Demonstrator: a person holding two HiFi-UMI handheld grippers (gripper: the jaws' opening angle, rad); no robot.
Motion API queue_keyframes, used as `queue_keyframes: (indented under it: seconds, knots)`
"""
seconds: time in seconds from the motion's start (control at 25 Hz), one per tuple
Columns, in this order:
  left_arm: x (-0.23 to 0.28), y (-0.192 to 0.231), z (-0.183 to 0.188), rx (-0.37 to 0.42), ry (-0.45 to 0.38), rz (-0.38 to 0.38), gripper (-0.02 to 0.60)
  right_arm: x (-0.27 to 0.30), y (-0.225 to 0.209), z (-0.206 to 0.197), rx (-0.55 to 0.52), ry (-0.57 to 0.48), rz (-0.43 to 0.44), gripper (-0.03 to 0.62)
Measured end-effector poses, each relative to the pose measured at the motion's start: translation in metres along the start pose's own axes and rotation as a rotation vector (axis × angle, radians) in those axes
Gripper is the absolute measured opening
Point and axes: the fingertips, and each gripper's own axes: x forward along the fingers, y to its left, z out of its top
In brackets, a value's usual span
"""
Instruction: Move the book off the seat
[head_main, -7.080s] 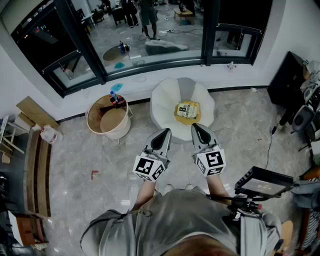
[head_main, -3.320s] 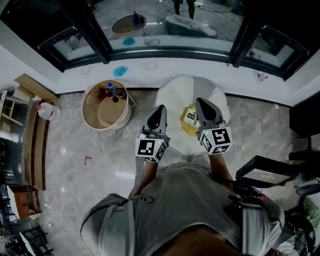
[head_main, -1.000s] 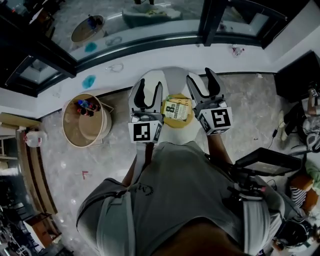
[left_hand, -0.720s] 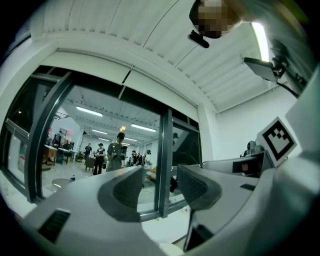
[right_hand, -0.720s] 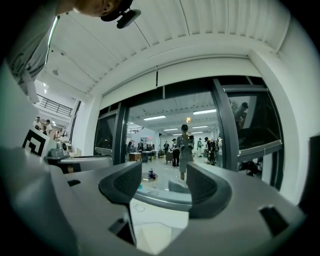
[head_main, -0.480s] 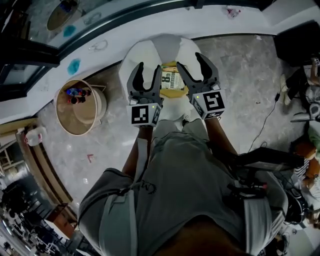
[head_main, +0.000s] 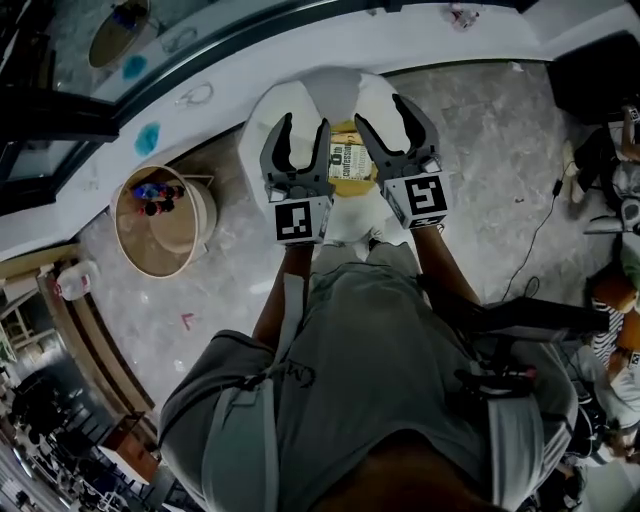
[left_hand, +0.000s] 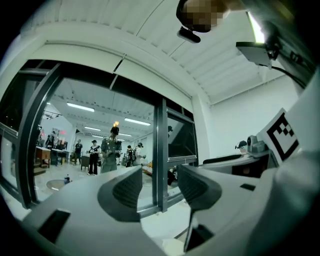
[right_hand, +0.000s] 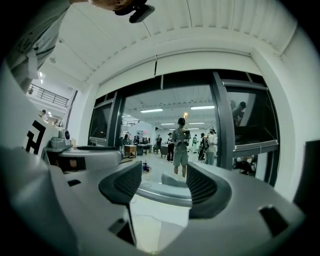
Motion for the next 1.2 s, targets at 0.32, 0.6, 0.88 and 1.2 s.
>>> queue_keyframes:
  seconds: [0.32, 0.6, 0.88, 1.2]
  knots:
    - [0.005, -0.002, -0.027, -0.018, 0.018, -0.013, 0.21, 0.007, 0.015, -0.01, -0.111, -0.038, 0.017, 0.272]
    - [0.01, 0.021, -0.106, -0.02, 0.083, -0.011, 0.21, 0.021, 0.03, -0.094, -0.225, 0.091, 0.074, 0.272]
    - [0.019, 0.041, -0.239, -0.01, 0.139, -0.035, 0.21, 0.036, 0.022, -0.228, -0.244, 0.164, 0.077, 0.272]
    - [0.014, 0.037, -0.409, -0.027, 0.229, -0.083, 0.21, 0.051, 0.004, -0.374, -0.129, 0.178, 0.022, 0.272]
